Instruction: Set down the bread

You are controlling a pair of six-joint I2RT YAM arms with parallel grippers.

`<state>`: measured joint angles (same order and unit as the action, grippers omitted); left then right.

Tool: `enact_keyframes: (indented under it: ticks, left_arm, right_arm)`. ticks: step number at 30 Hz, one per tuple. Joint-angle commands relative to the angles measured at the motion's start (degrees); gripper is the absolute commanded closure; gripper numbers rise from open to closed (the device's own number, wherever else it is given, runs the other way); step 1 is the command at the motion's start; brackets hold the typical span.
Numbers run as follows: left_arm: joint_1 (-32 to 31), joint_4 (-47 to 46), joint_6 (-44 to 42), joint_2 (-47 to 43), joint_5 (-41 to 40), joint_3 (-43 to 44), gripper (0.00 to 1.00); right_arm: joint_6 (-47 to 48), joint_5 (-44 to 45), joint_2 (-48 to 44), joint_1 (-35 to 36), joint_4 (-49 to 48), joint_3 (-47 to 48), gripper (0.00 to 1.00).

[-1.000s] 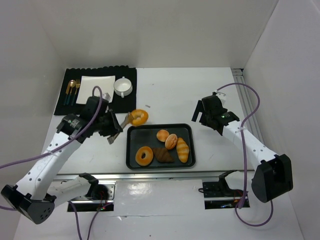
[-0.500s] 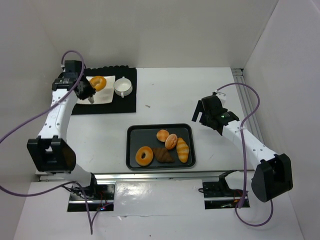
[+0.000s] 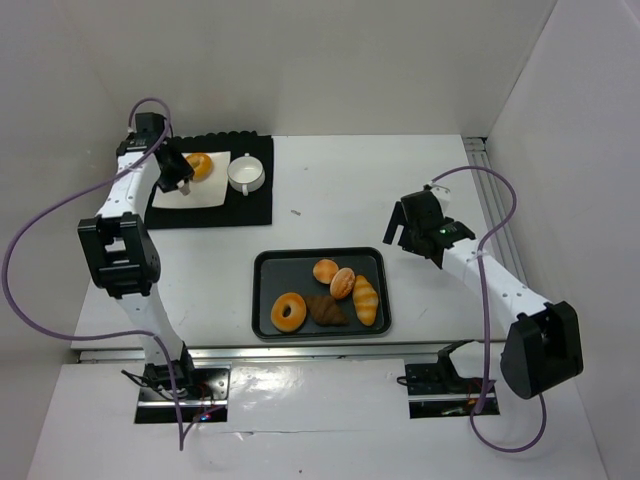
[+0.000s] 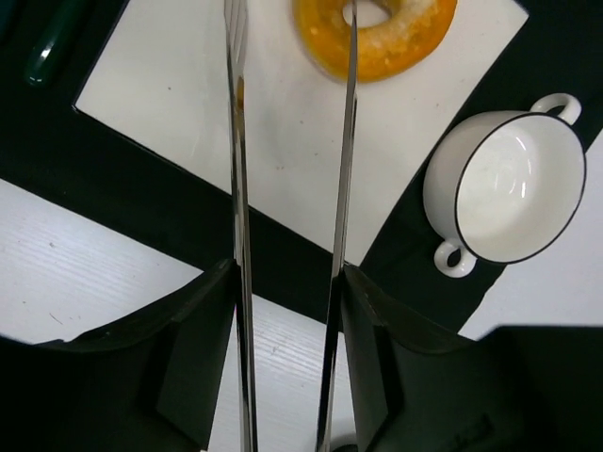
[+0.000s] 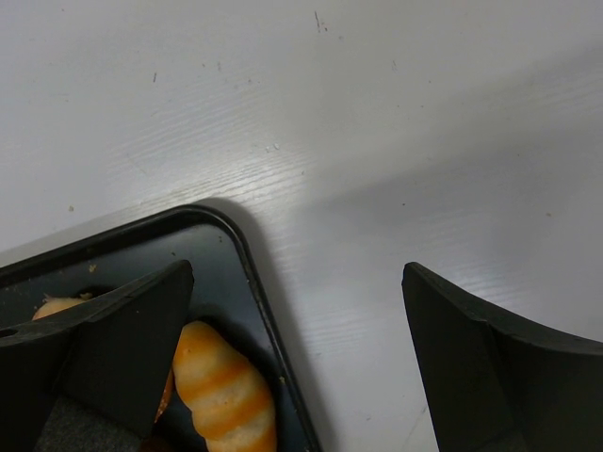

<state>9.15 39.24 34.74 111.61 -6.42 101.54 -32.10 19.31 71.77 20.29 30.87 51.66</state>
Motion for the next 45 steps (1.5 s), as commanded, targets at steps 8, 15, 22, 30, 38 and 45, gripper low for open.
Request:
enact_keyframes:
  ticks: [8, 15, 22, 30, 38, 45]
  left_arm:
    - [-1.8, -2.2, -2.3, -13.3, -1.9, 0.3, 0.43]
    - [-12.3, 0.6, -8.0, -25.8, 3.1, -6.7, 0.49]
    - [-30.0, -0.1, -9.3, -32.3, 18.1, -20.7, 0.50]
    - [-41.7, 1.2, -11.1, -37.8, 23.5, -28.8, 0.45]
    - [-52.6, 4.1, -11.6, -35.1, 15.7, -28.8, 0.43]
    - [-57.1, 6.1, -12.2, -33.0, 11.1, -26.3, 0.39]
  right_arm:
    - [-0.2, 1.3, 0.2, 0.5, -1.9, 2.4, 0.01]
    - [-0.2, 1.3, -2.0, 0.5, -1.3, 1.8, 0.01]
    - [-0.2, 3.0, -3.7, 0.5, 0.8, 2.3, 0.01]
    - [-0.2, 7.3, -8.0, 0.5, 3.9, 4.1, 0.01]
    - [0.4, 7.3, -9.0, 0.5, 5.2, 5.1, 0.01]
    - [-0.2, 7.3, -9.0, 0.5, 5.2, 5.1, 0.01]
